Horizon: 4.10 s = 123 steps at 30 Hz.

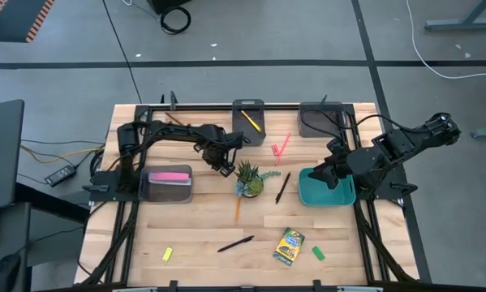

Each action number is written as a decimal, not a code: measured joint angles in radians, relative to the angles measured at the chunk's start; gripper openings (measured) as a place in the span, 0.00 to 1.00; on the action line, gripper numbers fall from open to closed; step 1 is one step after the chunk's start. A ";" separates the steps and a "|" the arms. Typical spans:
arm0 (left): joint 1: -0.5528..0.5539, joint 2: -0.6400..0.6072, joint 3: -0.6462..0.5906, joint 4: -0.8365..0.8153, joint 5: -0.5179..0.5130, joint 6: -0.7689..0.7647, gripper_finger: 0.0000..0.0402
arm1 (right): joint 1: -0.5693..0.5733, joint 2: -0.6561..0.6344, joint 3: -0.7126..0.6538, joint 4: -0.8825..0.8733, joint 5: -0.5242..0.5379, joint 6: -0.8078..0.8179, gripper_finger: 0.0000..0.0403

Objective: Sort crayons/erasers/pens/pencils in bins
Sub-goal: Put the left black pen into the left black bin

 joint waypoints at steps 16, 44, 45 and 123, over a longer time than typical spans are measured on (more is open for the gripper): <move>0.017 0.000 -0.002 0.033 -0.039 0.056 0.17 | 0.000 0.000 0.000 0.000 0.002 0.010 0.55; 0.019 -0.044 -0.003 0.032 -0.077 0.028 0.25 | 0.000 0.000 0.000 -0.011 0.004 -0.004 0.55; 0.019 -0.044 -0.003 0.032 -0.084 0.030 0.25 | 0.000 0.000 0.000 -0.010 0.004 -0.004 0.55; 0.002 -0.059 -0.076 0.073 -0.091 -0.053 0.07 | 0.000 0.000 0.000 -0.045 -0.008 -0.010 0.55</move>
